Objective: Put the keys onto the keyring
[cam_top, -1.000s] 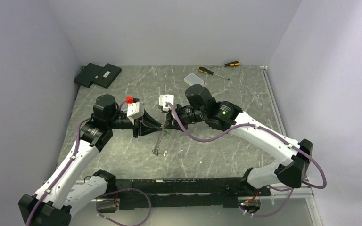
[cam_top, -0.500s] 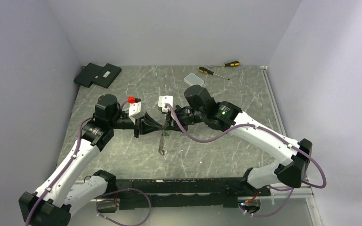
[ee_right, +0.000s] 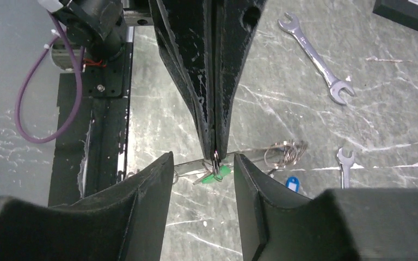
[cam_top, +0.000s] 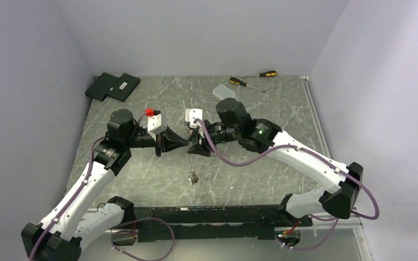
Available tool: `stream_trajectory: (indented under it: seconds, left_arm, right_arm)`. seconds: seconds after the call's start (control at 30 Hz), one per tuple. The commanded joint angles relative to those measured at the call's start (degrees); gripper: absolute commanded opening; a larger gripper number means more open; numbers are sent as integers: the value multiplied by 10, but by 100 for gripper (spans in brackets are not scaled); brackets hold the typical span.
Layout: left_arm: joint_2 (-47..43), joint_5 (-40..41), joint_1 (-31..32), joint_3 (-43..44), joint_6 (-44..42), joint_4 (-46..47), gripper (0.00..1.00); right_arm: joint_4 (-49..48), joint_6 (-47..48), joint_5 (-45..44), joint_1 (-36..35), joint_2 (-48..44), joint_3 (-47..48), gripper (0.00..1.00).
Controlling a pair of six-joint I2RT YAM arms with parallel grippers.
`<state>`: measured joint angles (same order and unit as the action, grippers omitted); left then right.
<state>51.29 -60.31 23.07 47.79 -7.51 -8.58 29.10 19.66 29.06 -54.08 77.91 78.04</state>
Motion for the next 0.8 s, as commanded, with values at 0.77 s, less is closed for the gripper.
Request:
stream_trajectory:
  seconds: [0.77]
  left_arm:
    - [-55, -35, -6, -66, 199, 308, 0]
  right_arm:
    - [-159, -90, 173, 88, -79, -83, 35]
